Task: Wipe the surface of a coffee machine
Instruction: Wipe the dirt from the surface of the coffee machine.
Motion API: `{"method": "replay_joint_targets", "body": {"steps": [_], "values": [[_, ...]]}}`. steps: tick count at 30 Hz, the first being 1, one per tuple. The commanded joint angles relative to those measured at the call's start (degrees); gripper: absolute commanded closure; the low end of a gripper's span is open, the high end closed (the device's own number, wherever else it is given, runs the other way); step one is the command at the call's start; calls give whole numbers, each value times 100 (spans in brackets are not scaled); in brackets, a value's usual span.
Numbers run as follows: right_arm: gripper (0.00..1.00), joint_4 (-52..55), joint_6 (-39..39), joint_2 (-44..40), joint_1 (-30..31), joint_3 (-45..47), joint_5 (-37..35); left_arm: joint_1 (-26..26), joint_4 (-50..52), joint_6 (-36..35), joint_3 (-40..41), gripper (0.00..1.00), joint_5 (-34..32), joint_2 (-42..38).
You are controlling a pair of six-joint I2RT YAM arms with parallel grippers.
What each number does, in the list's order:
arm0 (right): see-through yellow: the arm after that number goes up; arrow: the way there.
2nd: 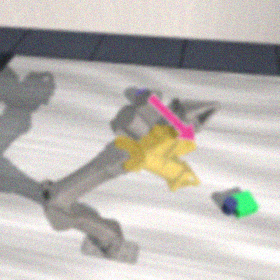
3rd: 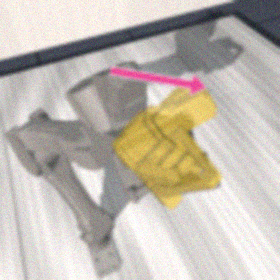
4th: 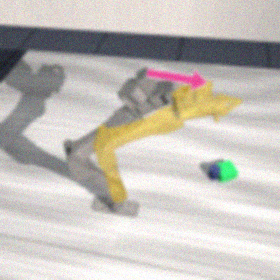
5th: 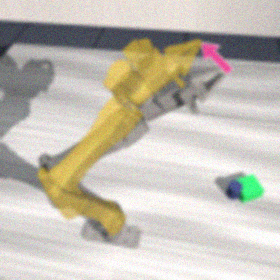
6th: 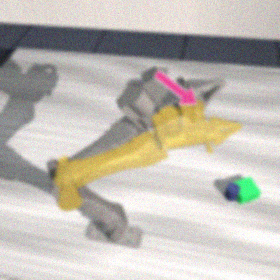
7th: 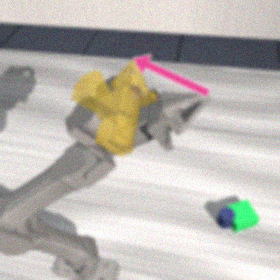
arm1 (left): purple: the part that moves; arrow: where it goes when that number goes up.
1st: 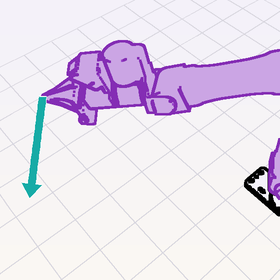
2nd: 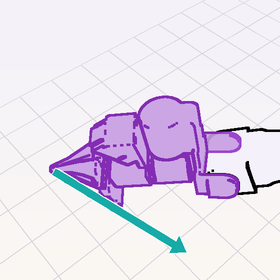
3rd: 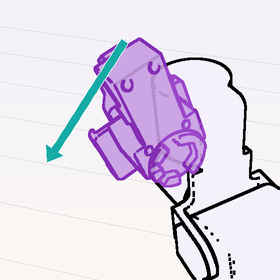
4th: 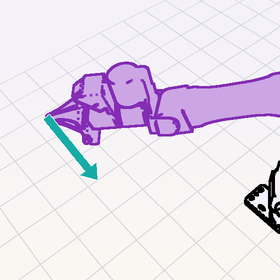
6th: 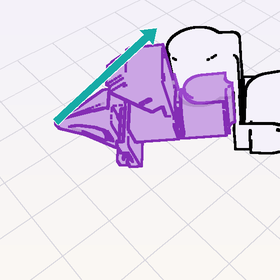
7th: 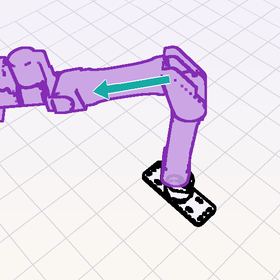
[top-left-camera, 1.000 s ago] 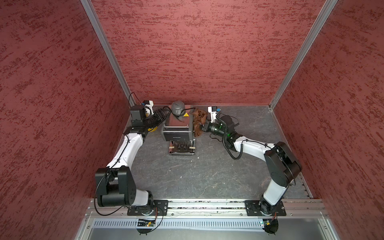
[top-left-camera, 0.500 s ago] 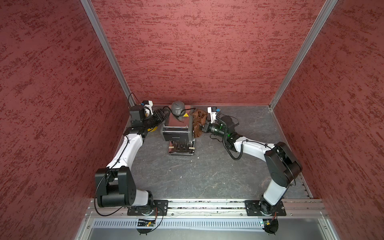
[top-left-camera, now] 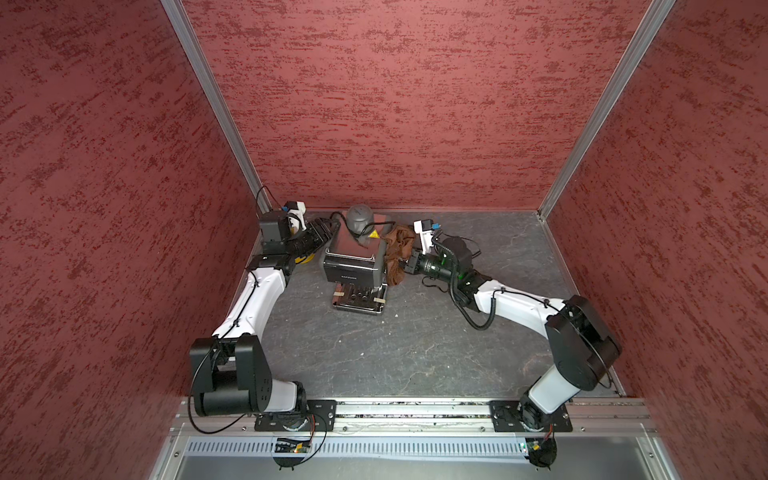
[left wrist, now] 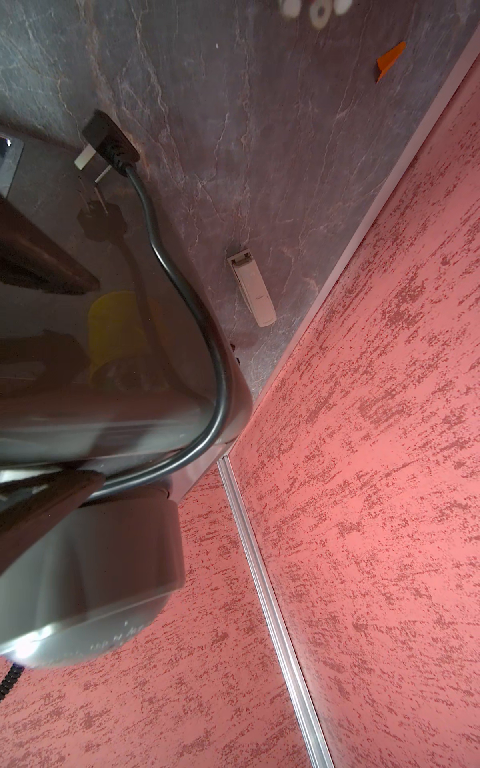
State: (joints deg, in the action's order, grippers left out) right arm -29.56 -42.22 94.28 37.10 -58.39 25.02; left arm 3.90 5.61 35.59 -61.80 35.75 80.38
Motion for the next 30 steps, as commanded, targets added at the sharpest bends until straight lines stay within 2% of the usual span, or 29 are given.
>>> {"method": "replay_joint_targets", "body": {"steps": [1, 12, 23, 30], "values": [[100, 352, 300, -71, 83, -322, -140, 11, 405, -30, 116, 33, -78, -88], [100, 803, 221, 451, -230, -950, -220, -18, 461, 11, 53, 33, -55, 16], [100, 618, 20, 5, -126, -320, -56, -72, 469, -13, 56, 33, -92, 57], [100, 835, 237, -164, -73, -364, -243, -91, 470, -16, 89, 33, -145, 24]]}}
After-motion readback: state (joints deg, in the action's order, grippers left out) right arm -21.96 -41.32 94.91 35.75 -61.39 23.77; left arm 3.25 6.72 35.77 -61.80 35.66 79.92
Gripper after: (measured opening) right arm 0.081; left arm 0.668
